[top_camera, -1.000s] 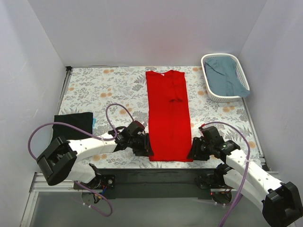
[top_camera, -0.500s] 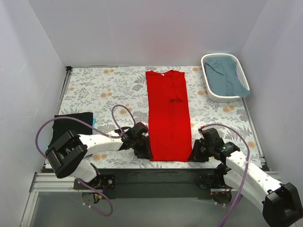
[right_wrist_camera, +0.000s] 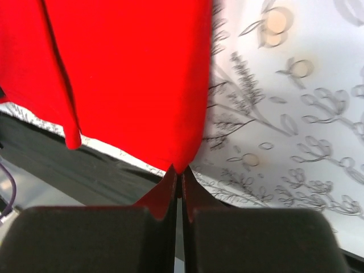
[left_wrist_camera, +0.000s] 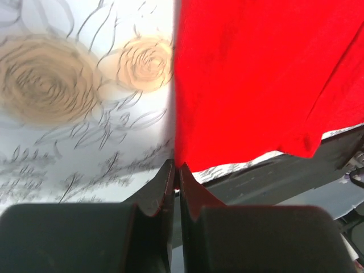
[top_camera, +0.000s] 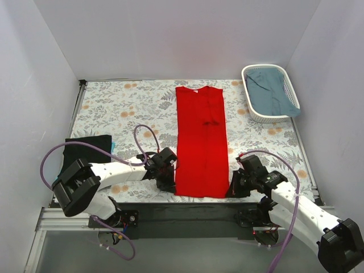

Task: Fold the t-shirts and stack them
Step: Fold the tshirt

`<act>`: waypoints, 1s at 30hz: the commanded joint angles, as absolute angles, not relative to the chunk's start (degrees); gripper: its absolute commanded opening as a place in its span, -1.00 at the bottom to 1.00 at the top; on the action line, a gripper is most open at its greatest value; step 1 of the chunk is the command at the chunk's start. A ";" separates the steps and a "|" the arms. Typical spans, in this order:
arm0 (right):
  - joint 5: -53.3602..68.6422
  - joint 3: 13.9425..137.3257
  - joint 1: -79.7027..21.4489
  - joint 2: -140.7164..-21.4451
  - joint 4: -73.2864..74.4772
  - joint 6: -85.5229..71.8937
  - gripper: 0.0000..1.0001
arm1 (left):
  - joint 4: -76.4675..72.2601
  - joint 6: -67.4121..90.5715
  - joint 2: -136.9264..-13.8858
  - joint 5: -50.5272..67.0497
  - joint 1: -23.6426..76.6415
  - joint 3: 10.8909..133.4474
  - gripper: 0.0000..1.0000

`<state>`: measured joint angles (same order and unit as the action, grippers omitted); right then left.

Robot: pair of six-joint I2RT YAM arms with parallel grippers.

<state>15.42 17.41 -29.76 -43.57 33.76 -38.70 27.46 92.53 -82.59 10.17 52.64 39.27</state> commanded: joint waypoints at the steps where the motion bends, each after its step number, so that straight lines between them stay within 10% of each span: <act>1: 16.26 19.51 -33.04 -42.45 36.21 -39.98 -0.97 | 34.10 91.67 -77.79 8.79 52.91 39.47 -1.00; 9: 7.05 23.54 -49.56 -39.72 38.49 -51.25 -0.97 | 37.09 94.48 -72.16 10.72 55.90 36.48 -1.00; 30: -17.05 48.76 -43.08 -70.20 24.89 -34.29 -0.97 | 25.58 87.98 -91.66 7.30 39.73 63.45 -1.00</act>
<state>-13.50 44.71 -45.15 -66.78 31.11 -37.45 28.25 87.88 -89.82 8.29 41.76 60.16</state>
